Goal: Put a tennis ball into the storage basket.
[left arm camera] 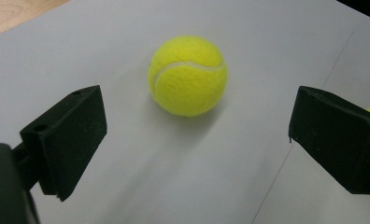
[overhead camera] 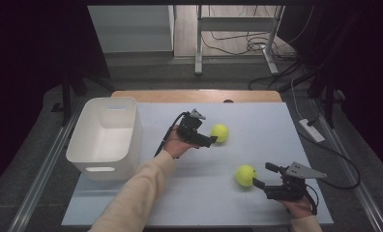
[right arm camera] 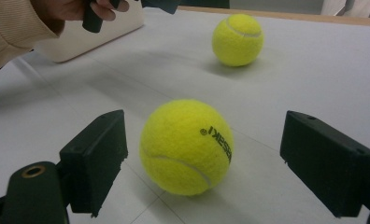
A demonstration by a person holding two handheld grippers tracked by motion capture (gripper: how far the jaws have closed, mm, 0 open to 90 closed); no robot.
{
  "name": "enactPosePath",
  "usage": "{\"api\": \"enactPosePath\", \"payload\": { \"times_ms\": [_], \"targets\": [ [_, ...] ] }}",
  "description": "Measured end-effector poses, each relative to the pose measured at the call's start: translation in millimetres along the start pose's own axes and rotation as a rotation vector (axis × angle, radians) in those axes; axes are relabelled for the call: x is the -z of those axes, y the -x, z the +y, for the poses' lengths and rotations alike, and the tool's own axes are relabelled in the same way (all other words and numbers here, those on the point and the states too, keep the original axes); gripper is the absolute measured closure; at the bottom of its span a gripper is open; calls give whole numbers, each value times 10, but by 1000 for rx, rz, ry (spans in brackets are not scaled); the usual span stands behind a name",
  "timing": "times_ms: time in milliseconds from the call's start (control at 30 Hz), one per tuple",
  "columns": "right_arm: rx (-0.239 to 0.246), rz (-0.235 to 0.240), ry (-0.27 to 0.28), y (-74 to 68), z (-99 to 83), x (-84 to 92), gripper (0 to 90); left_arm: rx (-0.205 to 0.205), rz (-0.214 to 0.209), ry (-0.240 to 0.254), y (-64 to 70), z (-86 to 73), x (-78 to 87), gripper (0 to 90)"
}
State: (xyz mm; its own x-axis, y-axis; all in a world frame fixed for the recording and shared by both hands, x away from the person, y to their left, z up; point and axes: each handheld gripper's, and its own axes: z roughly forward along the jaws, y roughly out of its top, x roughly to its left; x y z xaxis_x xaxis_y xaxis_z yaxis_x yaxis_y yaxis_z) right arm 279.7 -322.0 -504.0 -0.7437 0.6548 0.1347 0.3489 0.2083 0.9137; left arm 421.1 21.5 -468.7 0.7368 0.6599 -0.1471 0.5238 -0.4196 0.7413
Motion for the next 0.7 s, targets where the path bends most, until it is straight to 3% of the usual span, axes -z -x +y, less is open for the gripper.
{"api": "enactPosePath", "payload": {
  "times_ms": [700],
  "targets": [
    [8,-11,-8,14,-3,-1,150,6,9,-17,-24,80,-218,48]
  ]
}}
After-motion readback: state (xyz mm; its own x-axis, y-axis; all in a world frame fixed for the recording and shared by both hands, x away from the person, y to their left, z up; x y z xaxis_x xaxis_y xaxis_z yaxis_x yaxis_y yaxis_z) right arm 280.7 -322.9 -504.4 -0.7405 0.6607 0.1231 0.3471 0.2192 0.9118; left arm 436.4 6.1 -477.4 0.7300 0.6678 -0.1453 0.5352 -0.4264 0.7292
